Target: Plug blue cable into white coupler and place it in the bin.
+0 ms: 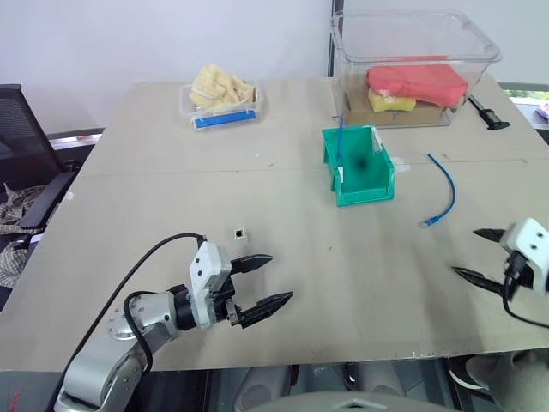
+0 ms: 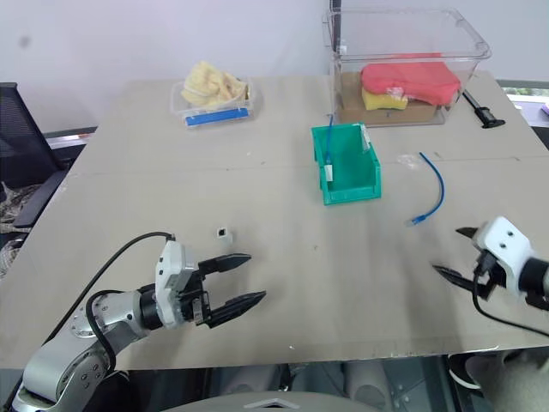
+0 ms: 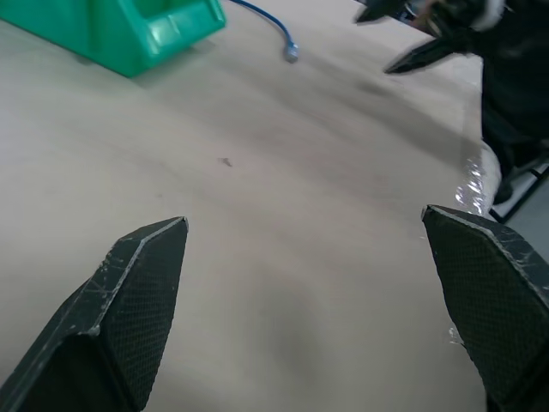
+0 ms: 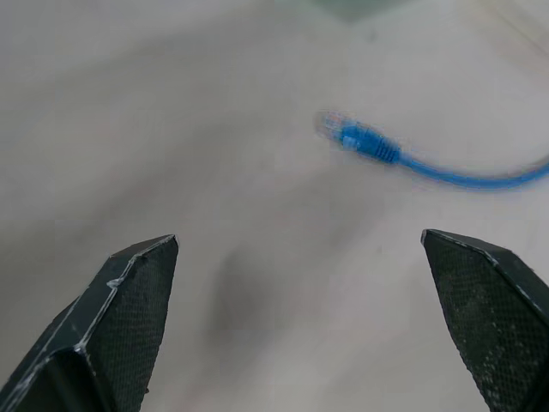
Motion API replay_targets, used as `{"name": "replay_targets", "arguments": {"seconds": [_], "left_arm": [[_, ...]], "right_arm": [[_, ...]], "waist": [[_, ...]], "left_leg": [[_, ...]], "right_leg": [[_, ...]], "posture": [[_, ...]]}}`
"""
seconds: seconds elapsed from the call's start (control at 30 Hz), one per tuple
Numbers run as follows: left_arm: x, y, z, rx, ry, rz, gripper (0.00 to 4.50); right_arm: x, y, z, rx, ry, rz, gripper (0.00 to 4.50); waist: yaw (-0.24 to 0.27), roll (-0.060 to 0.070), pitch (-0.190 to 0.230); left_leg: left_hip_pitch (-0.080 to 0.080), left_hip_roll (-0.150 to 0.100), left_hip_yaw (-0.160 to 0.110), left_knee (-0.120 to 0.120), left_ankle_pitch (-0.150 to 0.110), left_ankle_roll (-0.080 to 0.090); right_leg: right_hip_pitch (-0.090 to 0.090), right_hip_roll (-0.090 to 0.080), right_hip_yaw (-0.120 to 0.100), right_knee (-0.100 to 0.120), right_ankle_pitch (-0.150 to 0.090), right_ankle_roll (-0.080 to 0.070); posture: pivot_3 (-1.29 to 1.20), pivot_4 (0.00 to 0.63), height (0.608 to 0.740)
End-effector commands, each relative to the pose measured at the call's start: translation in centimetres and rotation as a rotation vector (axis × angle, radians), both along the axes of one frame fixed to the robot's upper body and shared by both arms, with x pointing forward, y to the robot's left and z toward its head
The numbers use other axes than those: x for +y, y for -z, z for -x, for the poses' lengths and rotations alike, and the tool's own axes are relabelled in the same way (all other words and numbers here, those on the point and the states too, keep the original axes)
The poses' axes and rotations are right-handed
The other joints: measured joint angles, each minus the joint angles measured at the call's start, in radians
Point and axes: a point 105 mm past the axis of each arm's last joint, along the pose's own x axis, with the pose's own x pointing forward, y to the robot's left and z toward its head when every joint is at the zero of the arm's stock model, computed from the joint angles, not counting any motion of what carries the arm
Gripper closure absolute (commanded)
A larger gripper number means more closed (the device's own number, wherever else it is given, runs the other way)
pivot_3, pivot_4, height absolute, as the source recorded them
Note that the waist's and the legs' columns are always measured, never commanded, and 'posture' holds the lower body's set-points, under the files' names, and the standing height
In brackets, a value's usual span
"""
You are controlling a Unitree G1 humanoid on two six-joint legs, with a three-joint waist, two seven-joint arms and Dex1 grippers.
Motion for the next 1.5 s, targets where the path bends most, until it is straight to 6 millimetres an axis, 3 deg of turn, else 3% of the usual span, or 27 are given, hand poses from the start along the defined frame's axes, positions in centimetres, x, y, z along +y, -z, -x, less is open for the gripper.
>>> {"name": "replay_targets", "arguments": {"seconds": [0.03,0.1,0.37,0.5,0.53,0.7,0.77,0.9,1.07,1.2,1.3,1.33,1.37,1.43,1.5], "left_arm": [[-0.8,-0.9,0.5,-0.092,0.08,-0.029,0.0],[-1.2,-1.3,0.5,-0.107,0.091,-0.019,0.0],[-1.5,-1.4,0.6,-0.123,0.083,-0.016,0.0],[-1.3,-1.0,1.0,-0.118,0.073,-0.015,0.0],[-1.2,-0.9,1.1,-0.118,0.07,-0.016,0.0],[-0.8,-0.5,1.1,-0.12,0.04,-0.016,0.0],[-0.6,-0.3,1.1,-0.121,0.032,-0.02,0.0],[-0.2,-0.1,0.5,-0.148,-0.005,-0.035,0.0],[-0.1,0.3,-0.9,-0.199,-0.004,-0.081,0.0],[0.2,0.5,-2.2,-0.215,-0.021,-0.125,0.0],[0.1,1.0,-2.7,-0.203,-0.016,-0.171,0.0],[0.0,1.2,-2.8,-0.203,-0.004,-0.189,0.0],[-0.3,1.3,-2.9,-0.189,0.008,-0.191,0.0],[-1.0,1.5,-3.4,-0.178,0.024,-0.222,0.0],[-1.9,1.3,-3.9,-0.175,0.048,-0.225,0.0]], "right_arm": [[0.8,-0.4,-1.6,0.038,-0.144,0.103,0.25],[1.0,0.0,-3.2,0.06,-0.236,0.226,0.74],[1.0,1.4,-7.8,0.138,-0.352,0.422,0.74],[1.1,2.2,-8.2,0.231,-0.417,0.463,1.85],[1.3,2.3,-8.3,0.248,-0.429,0.459,2.49],[2.4,2.0,-8.4,0.28,-0.478,0.412,4.46],[3.7,1.5,-8.2,0.277,-0.506,0.361,4.46],[9.9,0.3,-6.2,0.307,-0.574,0.218,4.46],[16.7,2.8,-4.9,0.3,-0.601,0.24,4.46],[19.2,4.4,-4.9,0.288,-0.611,0.27,4.46],[20.2,4.7,-4.7,0.272,-0.647,0.259,3.42],[20.4,4.7,-4.6,0.277,-0.636,0.233,2.77],[20.4,4.4,-4.7,0.266,-0.614,0.2,2.41],[20.0,3.0,-4.8,0.2,-0.563,0.096,1.38],[19.1,1.0,-3.4,0.162,-0.573,-0.036,0.46]], "waist": [[0.001,-0.001,0.0],[-0.001,-0.003,0.002],[-0.002,-0.003,0.003],[-0.012,-0.004,0.004],[-0.014,-0.005,0.004],[-0.023,-0.007,0.003],[-0.024,-0.007,0.003],[-0.028,-0.005,0.003],[-0.024,-0.005,0.003],[-0.025,-0.007,0.001],[-0.03,-0.01,-0.001],[-0.031,-0.01,-0.001],[-0.03,-0.01,-0.001],[-0.027,-0.01,-0.001],[-0.018,-0.009,-0.001]], "left_leg": [[0.0,0.0,0.003,0.0,0.0,0.0],[0.0,0.0,0.004,0.0,0.0,0.0],[-0.002,0.0,0.006,0.0,0.002,-0.004],[-0.002,0.001,0.006,-0.001,0.002,-0.004],[-0.002,0.001,0.006,-0.001,0.002,-0.004],[0.001,0.001,0.005,0.0,0.0,0.0],[0.001,0.001,0.005,0.0,0.0,0.0],[0.0,0.004,0.004,0.0,0.0,0.0],[-0.006,0.007,0.004,0.0,0.001,-0.007],[-0.006,0.006,0.005,0.0,0.001,-0.007],[-0.005,0.007,0.005,0.0,0.001,-0.008],[-0.004,0.007,0.006,0.0,0.001,-0.008],[-0.004,0.008,0.006,0.0,0.0,-0.008],[-0.003,0.009,0.005,0.0,0.0,-0.008],[-0.004,0.01,0.004,0.0,0.0,-0.009]], "right_leg": [[0.0,0.0,0.0,0.0,0.0,0.0],[0.0,0.0,0.0,-0.001,-0.001,-0.001],[-0.002,0.0,0.0,-0.002,0.001,-0.001],[-0.003,0.0,0.002,-0.003,0.002,-0.002],[-0.003,0.0,0.002,-0.003,0.002,-0.002],[0.0,0.0,0.003,-0.003,0.003,-0.004],[0.0,0.001,0.003,-0.002,0.005,-0.004],[-0.002,0.002,0.003,-0.001,0.005,-0.004],[-0.012,0.003,0.004,0.001,0.005,-0.005],[-0.011,0.005,0.003,0.001,0.005,-0.004],[-0.011,0.006,0.003,0.0,0.006,-0.005],[-0.011,0.006,0.003,0.001,0.006,-0.006],[-0.011,0.007,0.003,0.001,0.006,-0.006],[-0.011,0.009,0.002,0.001,0.006,-0.006],[-0.011,0.009,0.001,0.001,0.006,-0.006]], "posture": [[0.0,0.15,0.74],[0.0,0.15,0.74],[0.0,0.15,0.74],[0.0,0.15,0.74],[0.0,0.15,0.74],[0.0,0.15,0.74],[0.0,0.15,0.74],[0.0,0.15,0.74],[0.0,0.15,0.74],[0.0,0.15,0.74],[0.0,0.15,0.74],[0.0,0.15,0.74],[0.0,0.15,0.74],[0.0,0.15,0.74],[0.0,0.15,0.74]]}}
